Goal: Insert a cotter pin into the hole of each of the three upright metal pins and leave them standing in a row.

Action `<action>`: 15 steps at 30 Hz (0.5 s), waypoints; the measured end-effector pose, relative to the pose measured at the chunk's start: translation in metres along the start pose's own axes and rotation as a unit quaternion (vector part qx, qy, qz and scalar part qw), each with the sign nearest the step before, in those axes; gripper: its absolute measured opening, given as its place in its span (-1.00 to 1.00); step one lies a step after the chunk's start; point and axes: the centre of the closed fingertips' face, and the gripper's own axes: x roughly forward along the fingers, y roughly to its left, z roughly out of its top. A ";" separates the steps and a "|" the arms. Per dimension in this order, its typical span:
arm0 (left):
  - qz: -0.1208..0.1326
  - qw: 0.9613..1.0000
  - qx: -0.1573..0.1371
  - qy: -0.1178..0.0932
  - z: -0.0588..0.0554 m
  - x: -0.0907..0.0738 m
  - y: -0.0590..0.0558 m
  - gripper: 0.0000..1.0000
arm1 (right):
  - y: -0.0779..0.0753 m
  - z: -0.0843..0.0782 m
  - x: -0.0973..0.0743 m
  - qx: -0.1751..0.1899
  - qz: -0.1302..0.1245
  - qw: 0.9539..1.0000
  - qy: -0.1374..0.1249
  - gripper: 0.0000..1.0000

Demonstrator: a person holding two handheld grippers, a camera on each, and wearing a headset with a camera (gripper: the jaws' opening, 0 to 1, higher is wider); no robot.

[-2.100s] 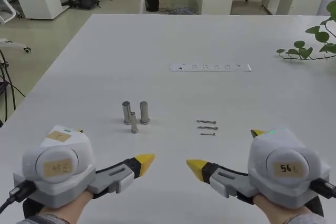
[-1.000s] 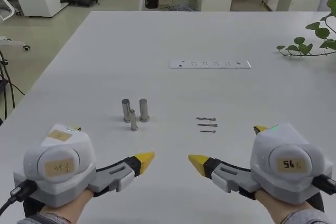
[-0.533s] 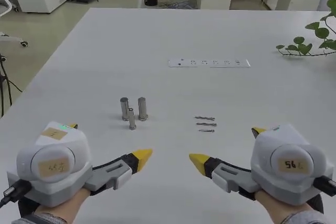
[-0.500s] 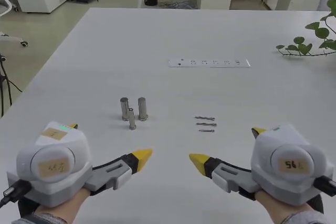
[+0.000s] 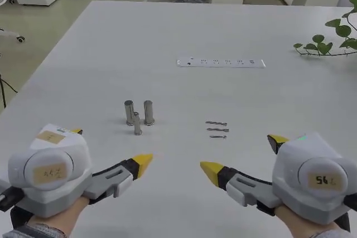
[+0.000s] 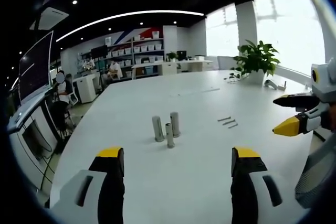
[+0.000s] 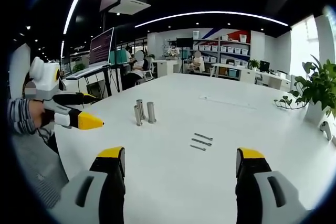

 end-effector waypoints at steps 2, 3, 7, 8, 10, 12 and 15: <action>-0.003 1.000 0.004 -0.008 0.005 0.007 0.000 0.61 | 0.000 0.003 -0.001 -0.001 0.001 1.000 -0.003 0.71; -0.005 1.000 0.004 -0.008 0.007 0.009 0.001 0.60 | 0.000 0.004 -0.001 -0.003 0.001 1.000 -0.003 0.71; -0.017 1.000 0.008 -0.007 0.011 0.024 -0.001 0.51 | 0.000 0.008 -0.003 0.004 0.009 1.000 -0.002 0.70; -0.019 1.000 0.010 -0.007 0.011 0.028 -0.001 0.49 | 0.000 0.008 -0.003 0.005 0.011 1.000 0.001 0.70; -0.022 1.000 0.011 -0.007 0.011 0.034 -0.001 0.44 | 0.001 0.008 -0.004 0.006 0.015 1.000 0.006 0.68; -0.023 1.000 0.011 -0.004 0.008 0.044 0.003 0.36 | 0.001 0.007 -0.005 0.011 0.020 1.000 0.010 0.65; -0.024 1.000 0.016 0.001 0.004 0.055 0.006 0.27 | 0.001 0.007 -0.007 0.020 0.023 0.999 0.011 0.63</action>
